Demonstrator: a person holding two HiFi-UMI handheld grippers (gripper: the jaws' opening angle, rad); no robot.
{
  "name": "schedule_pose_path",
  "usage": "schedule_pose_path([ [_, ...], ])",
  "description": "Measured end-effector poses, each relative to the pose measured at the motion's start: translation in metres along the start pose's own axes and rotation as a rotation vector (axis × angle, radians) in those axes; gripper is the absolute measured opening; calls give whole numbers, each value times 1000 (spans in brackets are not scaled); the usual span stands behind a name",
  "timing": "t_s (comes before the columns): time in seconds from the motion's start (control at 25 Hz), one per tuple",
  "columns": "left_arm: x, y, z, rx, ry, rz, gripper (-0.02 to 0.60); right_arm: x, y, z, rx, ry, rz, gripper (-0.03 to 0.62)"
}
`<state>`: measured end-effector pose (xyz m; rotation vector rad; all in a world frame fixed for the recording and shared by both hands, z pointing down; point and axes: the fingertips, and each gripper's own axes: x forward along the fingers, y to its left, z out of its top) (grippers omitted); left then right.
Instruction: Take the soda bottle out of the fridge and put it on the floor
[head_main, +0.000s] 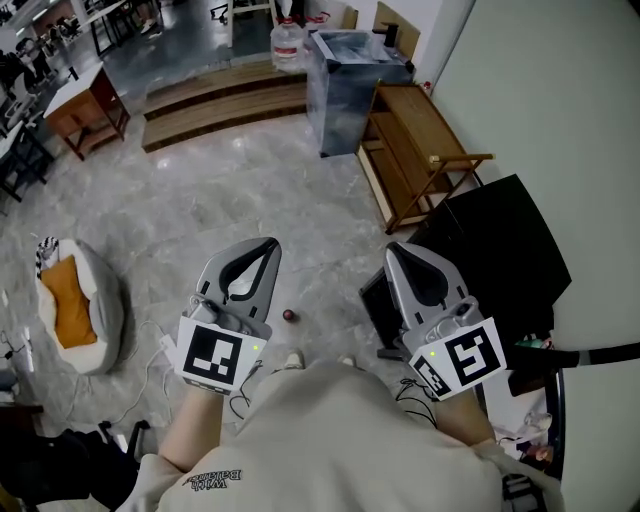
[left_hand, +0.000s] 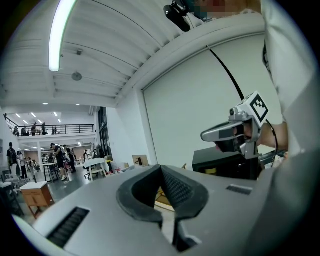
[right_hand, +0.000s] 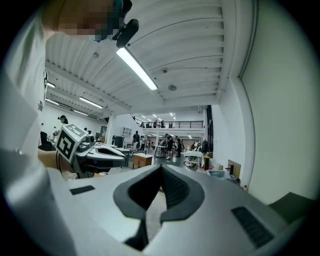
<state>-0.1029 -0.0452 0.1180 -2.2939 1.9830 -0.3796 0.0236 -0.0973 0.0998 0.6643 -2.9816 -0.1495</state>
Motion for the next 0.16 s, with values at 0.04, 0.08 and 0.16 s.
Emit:
schedule_pose_path([
  [0.04,0,1,0,-1,-2,1,6,2,1,0,-2,1,1,-5],
  [0.08,0,3,0,-2,-3,3,6,3,1,0,-3,1,1,-5],
  [0.16,-1,7,0,-1,-5,8,6,8,2,-1,-5,4,1,-5],
])
